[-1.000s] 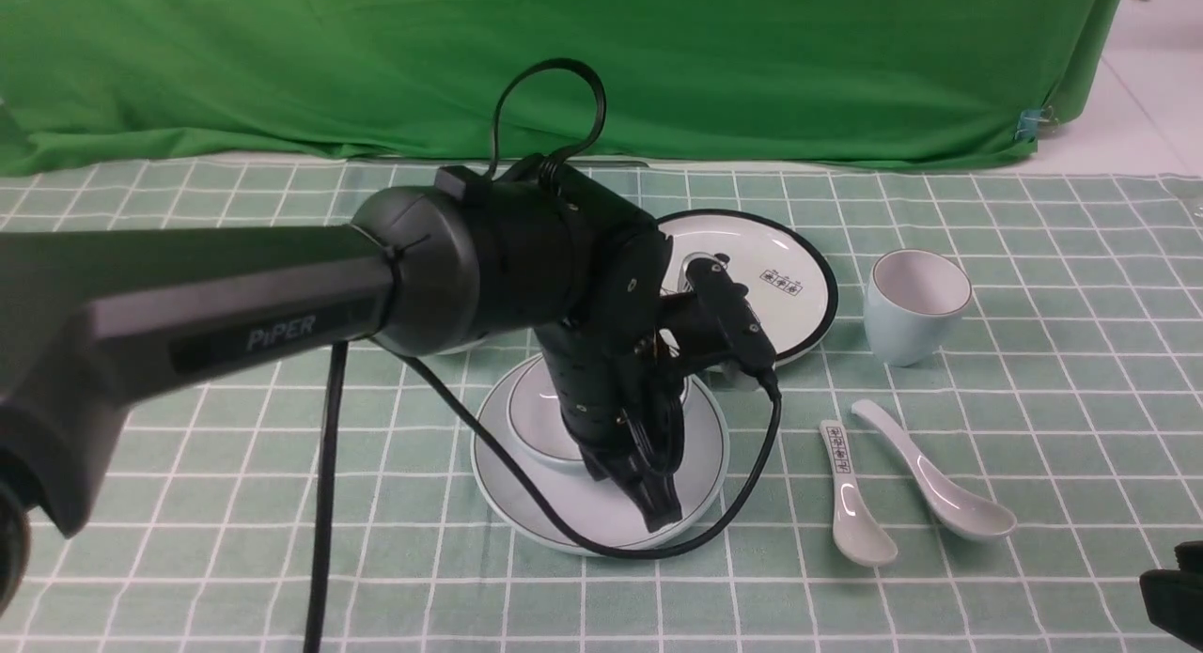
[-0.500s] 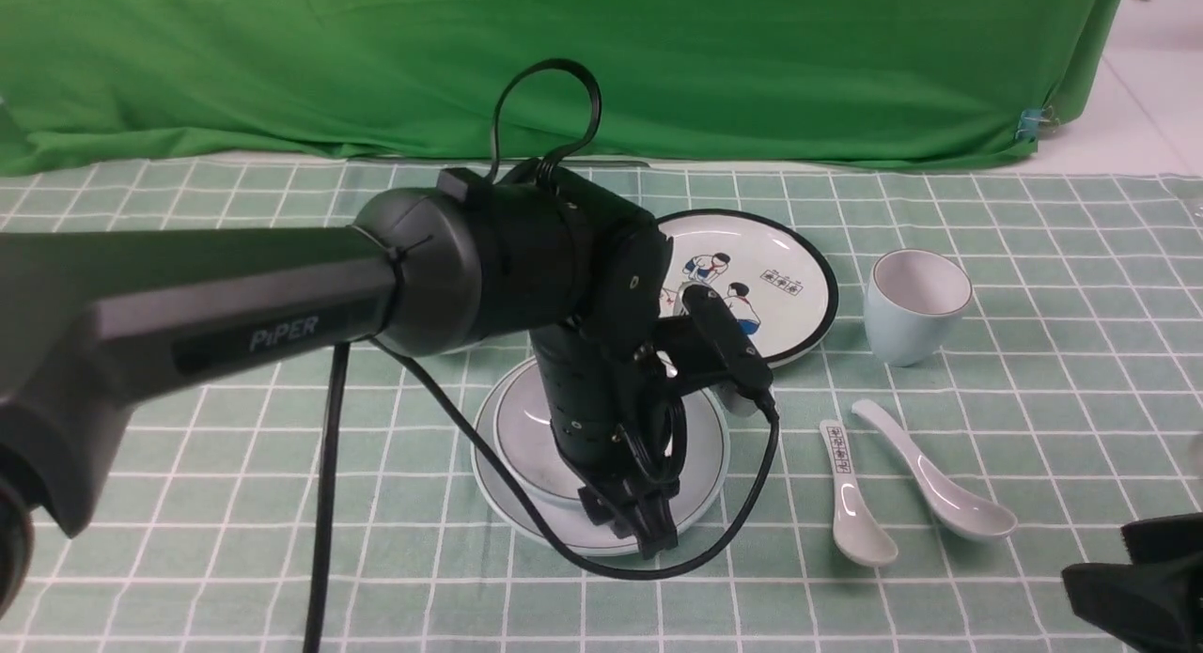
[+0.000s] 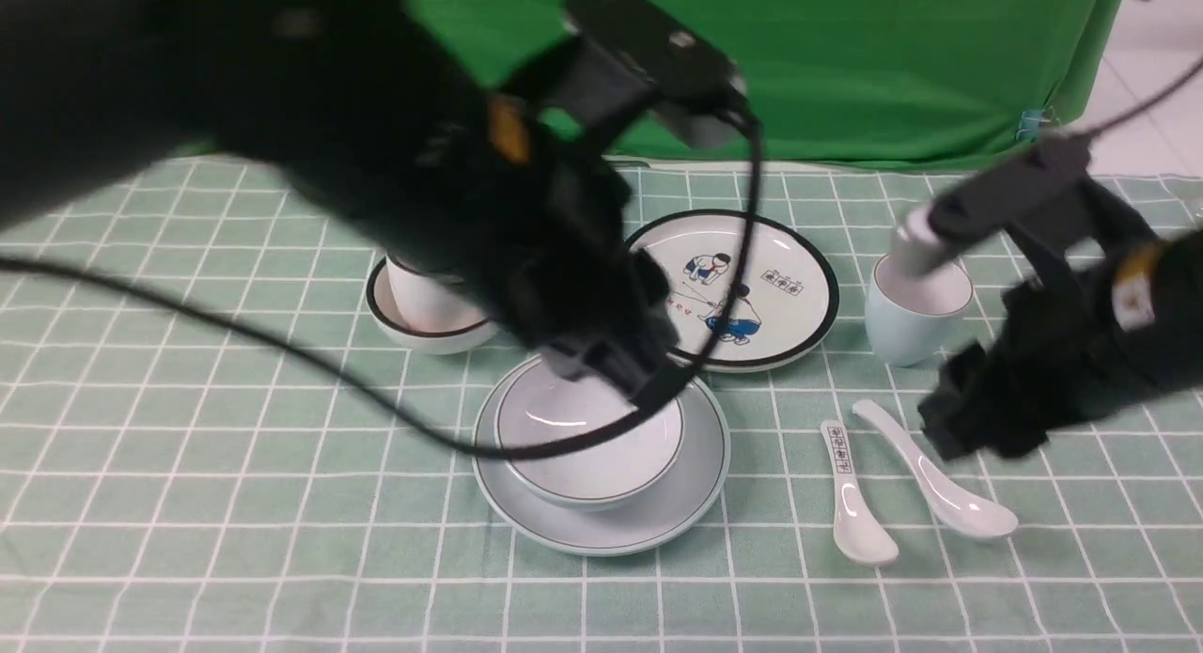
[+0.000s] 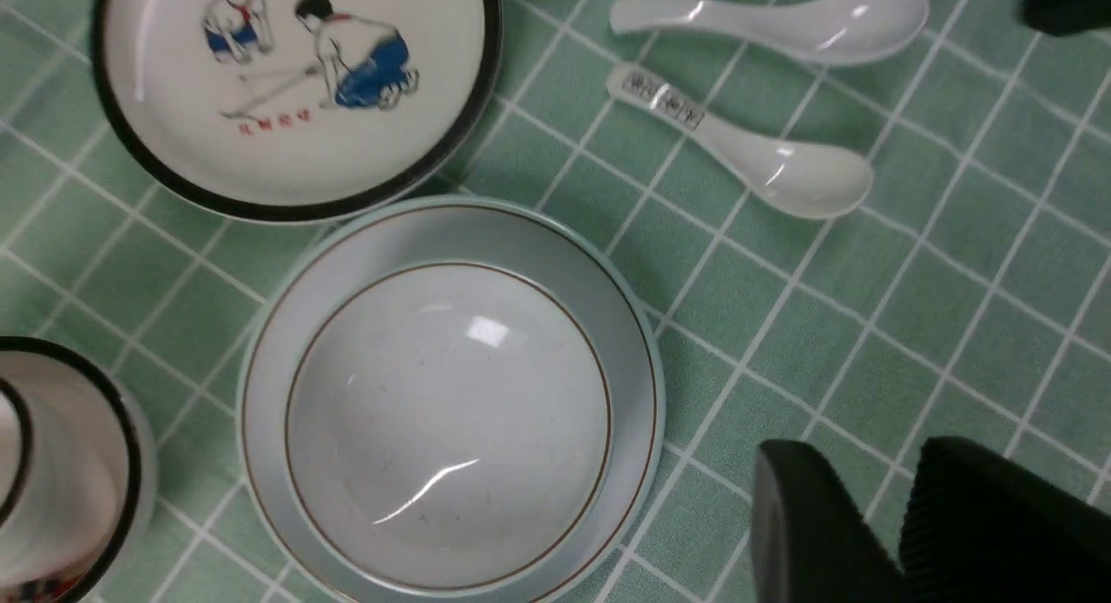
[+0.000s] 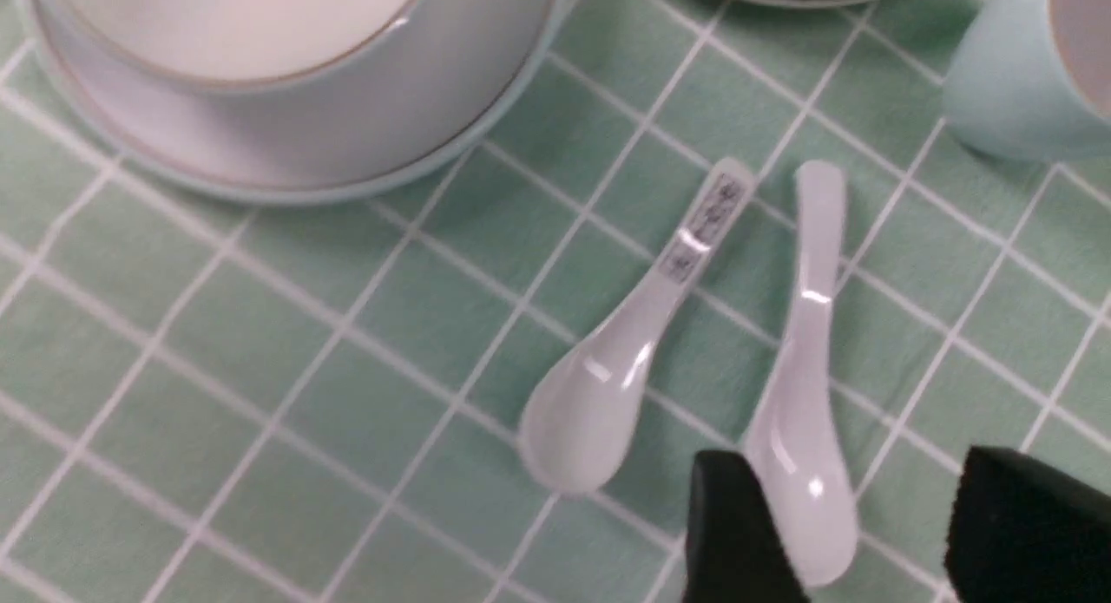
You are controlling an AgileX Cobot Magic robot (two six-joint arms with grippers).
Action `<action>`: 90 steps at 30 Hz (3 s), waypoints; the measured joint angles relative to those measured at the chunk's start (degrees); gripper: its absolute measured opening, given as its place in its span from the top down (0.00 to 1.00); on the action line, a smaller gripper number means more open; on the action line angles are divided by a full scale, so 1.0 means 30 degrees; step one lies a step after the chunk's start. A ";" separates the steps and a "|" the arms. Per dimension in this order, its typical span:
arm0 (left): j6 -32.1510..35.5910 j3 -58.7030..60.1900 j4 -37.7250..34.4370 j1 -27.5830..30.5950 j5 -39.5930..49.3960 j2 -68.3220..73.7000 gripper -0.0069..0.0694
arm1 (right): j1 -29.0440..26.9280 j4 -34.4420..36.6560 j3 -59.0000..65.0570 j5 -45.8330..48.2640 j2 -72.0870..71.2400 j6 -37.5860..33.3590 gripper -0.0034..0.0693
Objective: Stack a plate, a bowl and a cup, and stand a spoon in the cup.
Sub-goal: Use the right arm to grab a blue teacup, then use the right arm to put the blue teacup into the blue rice bowl in the middle
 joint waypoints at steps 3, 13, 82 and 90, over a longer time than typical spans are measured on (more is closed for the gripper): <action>-0.0395 0.3990 -0.0443 0.0000 -0.2549 -0.3942 0.89 | -0.2035 0.0601 -0.3276 0.1229 0.3413 -0.1515 0.43; -0.0516 1.4761 -0.1691 0.0000 -1.2062 -1.2805 0.90 | -0.4168 0.2378 -1.1770 0.4398 1.1420 -0.3492 0.43; 0.0696 1.6946 -0.2731 0.0000 -1.2180 -1.5027 0.90 | 0.4932 0.4045 -1.6328 0.7066 1.5700 -0.1407 0.48; 0.0696 1.6946 -0.2731 0.0000 -1.2180 -1.5027 0.90 | 0.4932 0.3966 -1.8296 0.8006 1.3641 -0.1207 0.42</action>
